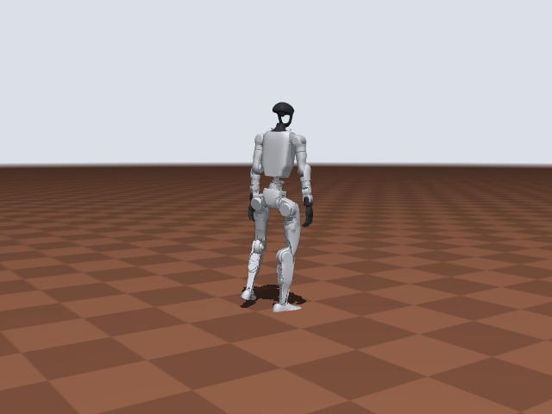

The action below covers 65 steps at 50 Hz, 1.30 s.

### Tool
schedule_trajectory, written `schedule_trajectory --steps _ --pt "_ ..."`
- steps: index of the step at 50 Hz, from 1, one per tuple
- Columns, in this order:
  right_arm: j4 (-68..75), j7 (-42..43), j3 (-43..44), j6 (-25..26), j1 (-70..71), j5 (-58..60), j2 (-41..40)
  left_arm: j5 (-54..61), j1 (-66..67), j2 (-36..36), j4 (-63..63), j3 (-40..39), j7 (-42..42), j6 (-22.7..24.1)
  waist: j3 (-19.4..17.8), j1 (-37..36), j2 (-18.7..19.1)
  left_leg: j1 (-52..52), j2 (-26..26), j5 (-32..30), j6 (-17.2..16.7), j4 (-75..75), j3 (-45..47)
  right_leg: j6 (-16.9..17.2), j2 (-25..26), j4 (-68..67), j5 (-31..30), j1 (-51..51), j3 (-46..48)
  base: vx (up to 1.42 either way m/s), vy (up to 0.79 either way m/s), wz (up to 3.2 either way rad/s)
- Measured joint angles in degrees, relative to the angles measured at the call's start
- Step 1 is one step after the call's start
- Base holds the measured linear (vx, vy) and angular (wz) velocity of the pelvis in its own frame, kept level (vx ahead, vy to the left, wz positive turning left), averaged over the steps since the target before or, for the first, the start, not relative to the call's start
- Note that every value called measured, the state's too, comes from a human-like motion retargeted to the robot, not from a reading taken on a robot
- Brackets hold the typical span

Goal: In place motions

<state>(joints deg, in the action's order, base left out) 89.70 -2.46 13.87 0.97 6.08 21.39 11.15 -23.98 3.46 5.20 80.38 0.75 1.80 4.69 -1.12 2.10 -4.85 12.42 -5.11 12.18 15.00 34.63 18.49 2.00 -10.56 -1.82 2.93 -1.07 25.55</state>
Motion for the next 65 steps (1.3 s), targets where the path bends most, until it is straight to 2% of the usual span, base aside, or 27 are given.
schedule_trajectory --steps 3,5,7,8,10,12,18,23,30,37,40,43,45,48,50,52,55,57,59,60,62,65 --pt "0.4 0.2 0.3 0.1 -0.3 0.3 0.5 -1.9 0.4 -0.8 -1.1 1.6 0.3 0.6 1.4 0.3 1.1 -0.2 8.2 -5.5 -1.3 -16.1 -7.1 0.8 -0.8 0.1 -1.0 -1.5 -0.9 0.09 0.27 -0.38" --pt "1.4 0.5 0.3 0.4 -0.4 0.4 0.6 -2.8 0.7 -0.8 -1.2 2.5 0.2 0.8 1.2 -0.7 3.1 -2.0 9.9 -10.1 -6.0 -24.9 -11.3 0.6 1.6 -0.2 -1.1 -1.1 -2.1 0.19 0.17 -0.91" --pt "2.8 1.0 0.0 0.8 -0.5 0.3 0.8 -3.3 1.0 -0.9 -0.6 3.2 0.0 0.8 0.7 -0.4 3.9 -5.0 10.1 -14.1 -5.6 -31.0 -8.8 1.2 2.5 -0.7 -1.3 -0.1 -3.6 0.22 0.15 -0.41" --pt "3.6 1.3 -0.1 1.1 -0.8 0.6 1.0 -3.5 1.5 -1.0 -0.2 3.4 -0.3 0.7 1.3 1.7 4.8 -7.2 9.0 -11.7 -6.5 -32.2 -5.3 1.7 2.8 -1.0 -1.4 0.3 -2.8 0.27 0.18 0.17" --pt "4.2 1.7 -0.6 1.6 -1.4 1.3 1.1 -3.9 2.1 -1.3 0.7 2.8 -0.5 0.3 2.4 3.2 5.8 -8.6 7.6 -11.5 -7.5 -33.2 0.4 2.1 3.4 -1.3 -1.7 0.3 -3.1 0.23 0.20 -0.08" --pt "4.6 2.7 -0.9 1.9 -1.7 1.1 0.5 -4.3 2.0 -1.6 2.0 1.5 -0.2 -0.3 3.0 4.7 6.5 -8.5 8.8 -11.3 -6.6 -33.8 -4.3 2.5 3.4 -1.5 -2.3 0.1 -3.5 0.09 0.16 -0.41" --pt "7.1 4.0 -0.9 0.7 -3.5 -1.7 0.1 -4.5 2.4 -0.5 2.9 0.0 -0.2 -0.6 2.9 2.3 6.2 -10.3 10.3 -9.6 -4.1 -33.5 -3.7 2.6 2.8 -2.4 -3.9 -0.2 -7.0 0.12 0.16 -0.67" --pt "7.7 4.9 -1.2 1.9 -4.5 0.2 0.3 -1.8 3.0 0.3 4.9 -2.2 -1.9 -0.2 3.7 1.6 6.1 -10.6 10.9 -8.7 -3.2 -33.2 -3.3 2.8 2.3 -2.6 -5.0 -0.5 -7.8 0.08 0.09 -0.29" --pt "7.5 5.3 -1.9 1.0 -3.1 0.3 1.0 2.7 2.7 0.4 5.5 -5.9 -5.7 -1.3 3.6 1.9 6.5 -9.3 10.4 -8.5 -3.5 -32.4 -3.2 4.2 1.9 -4.0 -6.2 -1.7 -7.4 -0.01 0.05 -0.02" --pt "4.1 4.6 -1.4 0.0 -3.2 -0.9 0.6 2.0 1.5 1.3 3.1 -5.0 -6.4 -0.9 2.5 1.6 6.0 -6.8 9.6 -9.7 -5.2 -31.3 -6.9 9.4 2.5 -9.1 -6.8 -3.4 -11.6 -0.07 -0.05 0.59" --pt "3.0 4.7 -1.0 -0.3 -3.4 -0.3 0.4 2.0 0.8 1.4 2.6 -4.4 -6.6 -0.6 2.2 2.6 6.0 -5.4 9.5 -11.0 -6.6 -31.1 -10.5 11.7 3.7 -10.3 -7.9 -3.6 -18.1 -0.08 -0.17 1.41" --pt "2.8 4.8 -0.6 -0.5 -3.6 -0.1 -0.1 2.5 0.2 1.7 2.3 -4.1 -6.9 -0.4 2.0 3.7 6.7 -3.1 7.2 -12.3 -9.9 -30.1 -14.8 13.0 7.4 -9.7 -8.8 -3.5 -25.7 -0.07 -0.39 1.70" --pt "2.8 4.4 -0.5 -0.5 -3.4 -0.5 -0.2 2.8 -0.5 2.1 1.9 -3.7 -7.2 -0.2 1.0 4.6 7.3 -1.5 4.9 -12.7 -13.4 -29.1 -18.6 13.0 10.7 -10.4 -7.6 -3.1 -28.5 -0.07 -0.54 1.96" --pt "2.7 4.1 -1.0 -0.7 -3.4 -1.2 -0.4 3.2 -0.7 2.4 1.0 -3.4 -7.3 0.0 -0.9 4.1 7.3 -0.7 4.4 -13.0 -15.6 -29.0 -20.5 13.0 11.7 -10.6 -5.4 -2.1 -27.8 -0.09 -0.19 1.45" --pt "2.5 3.8 -1.7 -0.7 -3.6 -1.9 0.0 3.9 0.0 1.7 -0.2 -3.1 -7.2 0.1 -2.9 2.6 6.3 -1.3 7.7 -13.7 -14.6 -30.0 -20.0 13.0 7.8 -9.9 -3.1 -0.7 -24.4 -0.17 0.25 1.23" --pt "2.2 3.4 -2.1 -0.6 -2.9 -2.0 0.2 5.1 -0.1 1.3 -1.5 -3.1 -7.0 0.1 -5.3 0.1 5.5 -0.9 9.0 -13.5 -14.9 -29.9 -20.2 11.9 7.0 -9.6 -2.1 0.1 -21.4 -0.31 -0.01 1.04" --pt "0.9 3.1 -2.3 -0.4 -1.0 -1.2 0.2 7.4 -1.1 -0.1 -2.7 -4.8 -5.1 0.3 -8.3 -2.6 6.5 0.9 9.0 -10.7 -14.7 -29.6 -22.1 11.4 6.3 -8.8 -0.5 -0.1 -16.6 -0.46 -0.16 1.26" --pt "0.6 3.0 -3.8 -0.6 -0.6 -0.7 0.5 9.3 0.0 -1.3 -2.9 -6.6 -3.4 1.0 -8.4 -4.8 5.9 1.8 8.5 -6.5 -14.5 -30.5 -18.5 10.2 5.7 -7.7 0.2 -0.2 -13.5 -0.31 -0.11 1.05" --pt "0.5 3.1 -5.1 0.0 0.3 0.4 0.6 11.3 0.8 -2.3 -2.1 -8.3 -1.8 1.9 -8.7 -5.6 5.6 2.4 7.1 -2.9 -15.7 -31.5 -13.1 9.9 5.4 -7.5 1.0 -0.6 -11.3 -0.27 -0.07 1.38" --pt "0.4 3.5 -5.3 0.5 0.6 1.1 0.5 12.2 1.1 -2.7 -1.6 -9.0 -1.0 2.3 -8.9 -5.6 5.6 2.7 6.2 -1.5 -16.8 -32.0 -9.9 9.9 5.0 -7.3 1.3 -0.6 -9.4 -0.30 -0.05 1.90" --pt "-0.1 3.9 -5.5 0.6 1.0 1.7 0.1 13.2 1.3 -2.9 -0.4 -9.9 1.2 2.6 -9.3 -5.3 6.3 2.3 3.4 -2.0 -22.6 -33.0 -0.6 9.7 5.3 -6.6 1.9 0.0 -4.8 -0.32 -0.05 2.22" --pt "-1.0 2.6 -6.2 -0.7 0.8 0.5 0.1 13.3 0.9 -2.6 1.4 -10.2 3.8 2.7 -9.8 -6.2 6.4 0.5 0.9 -4.2 -25.6 -33.5 12.7 10.1 4.5 -5.7 2.6 1.0 1.8 -0.32 -0.03 2.37"
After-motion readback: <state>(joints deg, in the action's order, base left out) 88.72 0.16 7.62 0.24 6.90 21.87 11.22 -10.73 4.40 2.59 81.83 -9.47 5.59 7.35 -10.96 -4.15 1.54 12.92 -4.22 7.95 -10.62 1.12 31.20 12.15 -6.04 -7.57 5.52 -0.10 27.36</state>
